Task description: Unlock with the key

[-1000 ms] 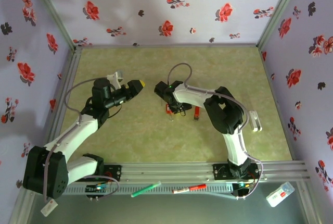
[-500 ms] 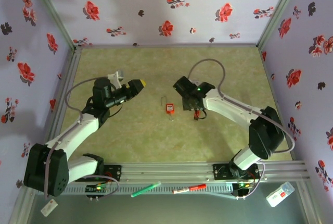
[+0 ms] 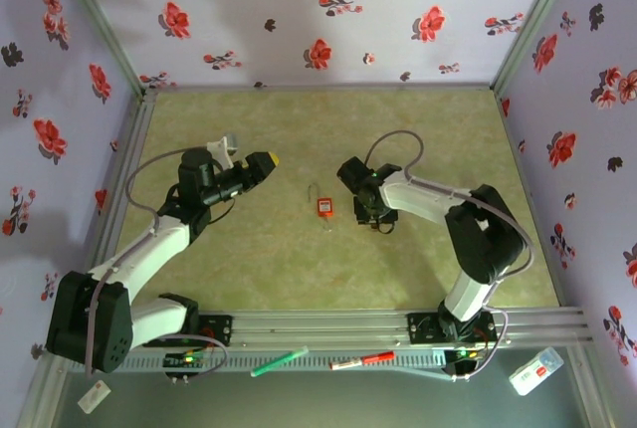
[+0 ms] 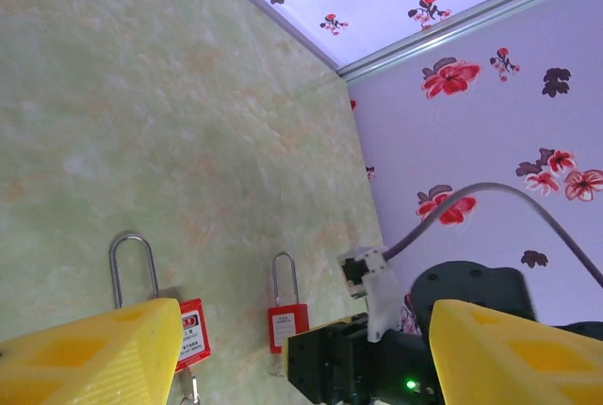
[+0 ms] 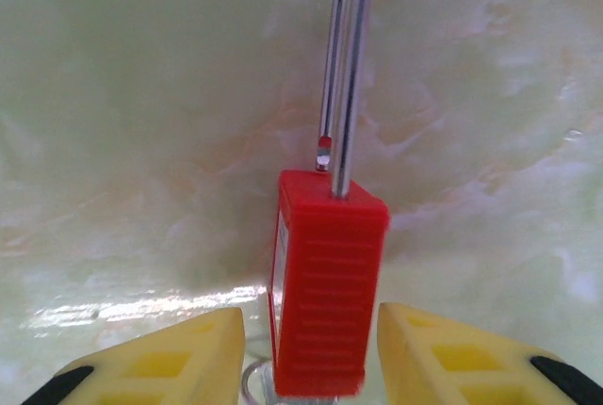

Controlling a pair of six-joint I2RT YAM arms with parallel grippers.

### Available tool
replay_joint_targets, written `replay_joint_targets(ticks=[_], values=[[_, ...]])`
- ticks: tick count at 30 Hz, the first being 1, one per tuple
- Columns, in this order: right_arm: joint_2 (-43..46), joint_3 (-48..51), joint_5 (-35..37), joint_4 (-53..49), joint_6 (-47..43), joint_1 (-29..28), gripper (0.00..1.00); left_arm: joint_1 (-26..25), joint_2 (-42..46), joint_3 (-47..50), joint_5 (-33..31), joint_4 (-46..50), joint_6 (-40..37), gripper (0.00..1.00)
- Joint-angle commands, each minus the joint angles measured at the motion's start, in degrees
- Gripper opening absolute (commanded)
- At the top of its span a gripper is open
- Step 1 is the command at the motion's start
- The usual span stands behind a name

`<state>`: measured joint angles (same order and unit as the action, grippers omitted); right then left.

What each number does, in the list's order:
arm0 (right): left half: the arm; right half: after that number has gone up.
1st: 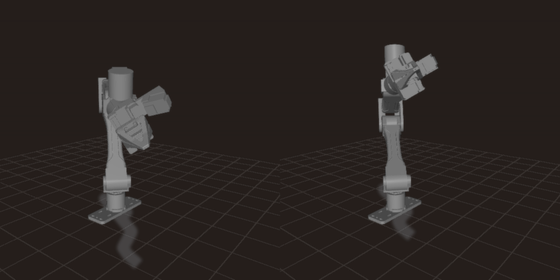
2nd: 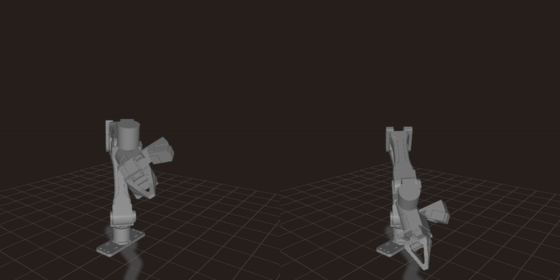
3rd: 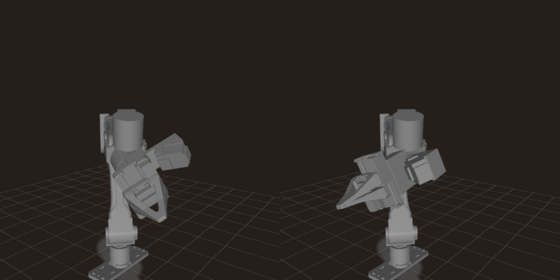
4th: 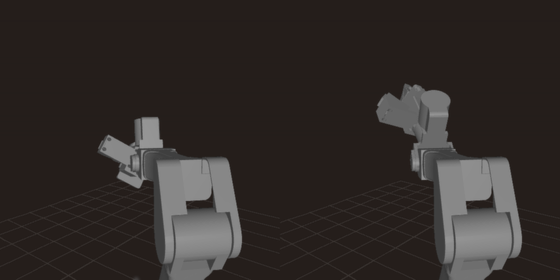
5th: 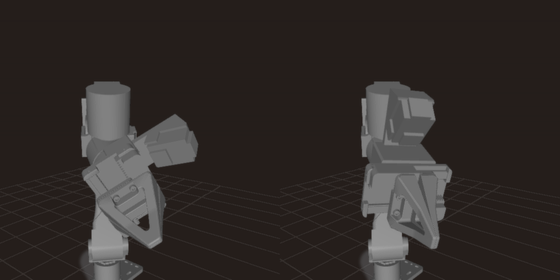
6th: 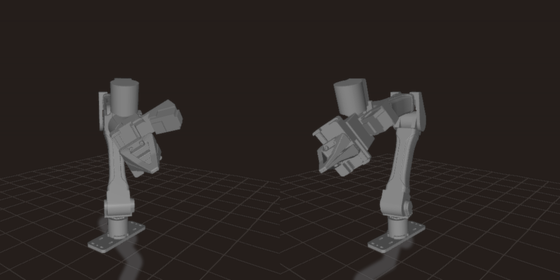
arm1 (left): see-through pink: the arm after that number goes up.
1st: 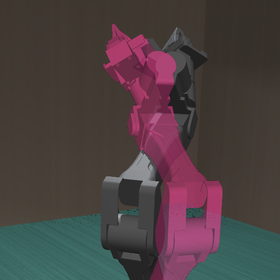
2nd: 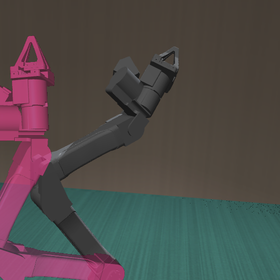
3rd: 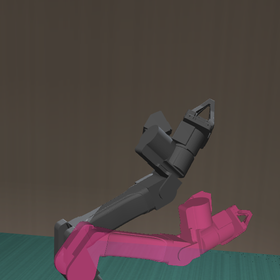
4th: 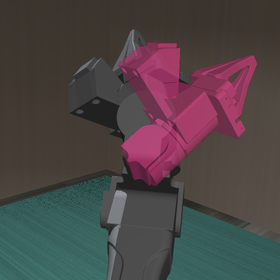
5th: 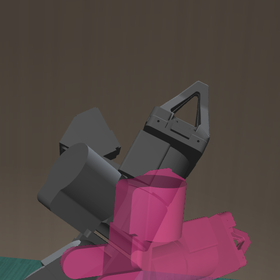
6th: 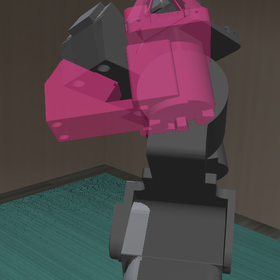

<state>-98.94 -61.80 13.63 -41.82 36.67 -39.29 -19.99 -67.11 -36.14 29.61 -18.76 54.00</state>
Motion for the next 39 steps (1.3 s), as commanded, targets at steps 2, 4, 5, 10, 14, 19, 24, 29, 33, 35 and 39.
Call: replay_joint_targets(ticks=[2,4,5,10,14,19,24,29,33,35,39], values=[[-3.2,-2.44,3.06,-0.51,0.83,0.68,0.42,-0.29,1.16,0.54,0.91,0.04,-0.65,0.7],[-3.92,-2.88,4.07,-0.46,0.63,0.86,0.41,-0.21,1.29,0.62,0.96,0.3,-0.93,0.7],[-4.11,-3.16,4.31,-0.26,0.52,0.96,0.4,-0.14,1.42,0.62,0.96,0.39,-1.07,0.7],[-5.54,-3.79,5.09,0.09,0.03,1.84,0.35,0.08,1.5,1.04,0.95,0.48,-1.27,0.7],[-6.52,-4.24,4.96,-0.14,-0.7,1.94,0.24,0.38,1.72,1.35,0.91,0.56,-1.53,0.7],[-2.05,-4.14,1.55,-0.74,-3.12,1.26,0.01,0.54,2.2,1.87,0.97,0.92,-1.89,0.7],[6.06,-2.84,-10.24,0.15,-7.72,1.47,0.0,0.64,2.49,3.01,0.85,-0.07,-1.66,0.7],[7.07,-2.91,-20.56,-1.77,-10.85,3.59,0.0,0.65,2.65,4.51,0.42,-1.59,-1.35,0.7],[4.49,-2.61,-26.65,-1.2,-11.89,5.16,0.0,0.65,2.92,4.71,0.42,-1.54,-1.37,0.7],[2.66,-3.02,-28.08,-1.48,-12.38,5.27,0.0,0.65,3.58,4.58,0.44,-0.95,-1.84,0.7],[-0.33,-3.42,-30.26,-1.25,-12.68,6.24,0.0,0.65,4.6,4.45,0.24,0.9,-2.92,0.7]])
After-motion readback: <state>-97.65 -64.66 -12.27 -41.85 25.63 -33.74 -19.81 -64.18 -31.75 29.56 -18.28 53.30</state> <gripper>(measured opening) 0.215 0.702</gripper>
